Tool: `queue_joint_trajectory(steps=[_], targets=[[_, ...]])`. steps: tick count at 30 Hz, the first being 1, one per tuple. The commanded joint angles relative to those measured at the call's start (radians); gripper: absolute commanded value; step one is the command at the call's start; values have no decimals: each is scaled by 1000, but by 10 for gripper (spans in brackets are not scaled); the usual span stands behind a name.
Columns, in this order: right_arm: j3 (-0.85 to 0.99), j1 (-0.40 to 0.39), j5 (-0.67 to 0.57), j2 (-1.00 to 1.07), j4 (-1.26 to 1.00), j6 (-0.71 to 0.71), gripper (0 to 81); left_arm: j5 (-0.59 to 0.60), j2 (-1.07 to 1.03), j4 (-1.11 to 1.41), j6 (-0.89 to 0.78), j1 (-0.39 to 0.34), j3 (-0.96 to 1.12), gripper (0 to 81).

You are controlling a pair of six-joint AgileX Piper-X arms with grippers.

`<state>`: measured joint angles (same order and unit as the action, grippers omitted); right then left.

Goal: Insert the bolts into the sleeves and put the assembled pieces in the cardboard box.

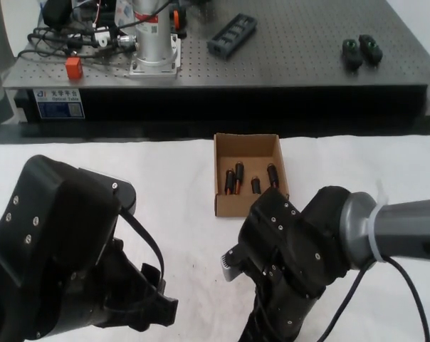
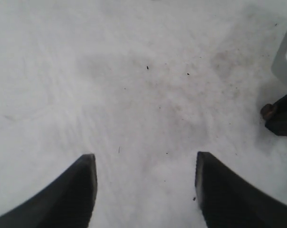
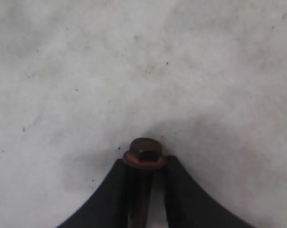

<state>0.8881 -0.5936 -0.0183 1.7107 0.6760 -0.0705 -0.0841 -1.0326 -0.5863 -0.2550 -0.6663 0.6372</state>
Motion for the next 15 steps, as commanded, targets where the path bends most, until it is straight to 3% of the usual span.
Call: queue_joint_trajectory(steps=[1,5,15], targets=[[-1,-2,-18,16,17,6,165,10,9,4,6,3,1,441],[-1,5,-18,9,1,33,15,71,9,4,23,3,1,441],[-1,119,25,-189,-82,70,15,176,9,34,24,3,1,441]])
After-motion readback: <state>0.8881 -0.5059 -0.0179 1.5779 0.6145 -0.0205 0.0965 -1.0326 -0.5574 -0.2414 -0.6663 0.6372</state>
